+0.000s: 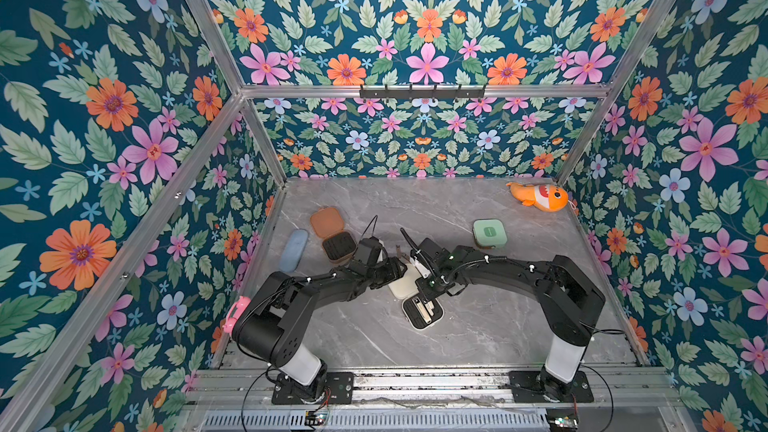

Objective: Organize nail clipper sets
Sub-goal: Place the nail clipper in the storage box.

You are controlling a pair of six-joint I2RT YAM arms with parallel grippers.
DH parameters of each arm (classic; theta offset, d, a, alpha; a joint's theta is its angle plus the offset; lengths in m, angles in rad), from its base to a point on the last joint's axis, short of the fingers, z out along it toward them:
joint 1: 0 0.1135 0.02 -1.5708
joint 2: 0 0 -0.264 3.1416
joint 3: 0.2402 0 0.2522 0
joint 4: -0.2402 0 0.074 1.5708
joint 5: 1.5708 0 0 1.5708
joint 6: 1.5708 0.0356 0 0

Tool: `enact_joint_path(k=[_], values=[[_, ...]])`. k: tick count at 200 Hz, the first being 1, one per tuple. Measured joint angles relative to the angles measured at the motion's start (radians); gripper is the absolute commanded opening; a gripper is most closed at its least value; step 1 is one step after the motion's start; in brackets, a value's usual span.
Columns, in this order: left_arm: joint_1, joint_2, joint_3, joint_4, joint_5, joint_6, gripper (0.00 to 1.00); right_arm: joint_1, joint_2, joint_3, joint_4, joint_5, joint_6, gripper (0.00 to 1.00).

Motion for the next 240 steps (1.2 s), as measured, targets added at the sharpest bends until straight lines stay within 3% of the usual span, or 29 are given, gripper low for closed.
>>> enact_joint_path(k=[213, 240], values=[[0.002, 0.013, 0.003, 0.016, 0.008, 0.0, 0.66, 0.03, -0.023, -0.092, 0.035, 0.052, -0.004, 0.06], [0.002, 0.013, 0.004, 0.015, 0.008, 0.0, 0.66, 0.03, -0.016, -0.087, 0.037, 0.06, 0.004, 0.12]])
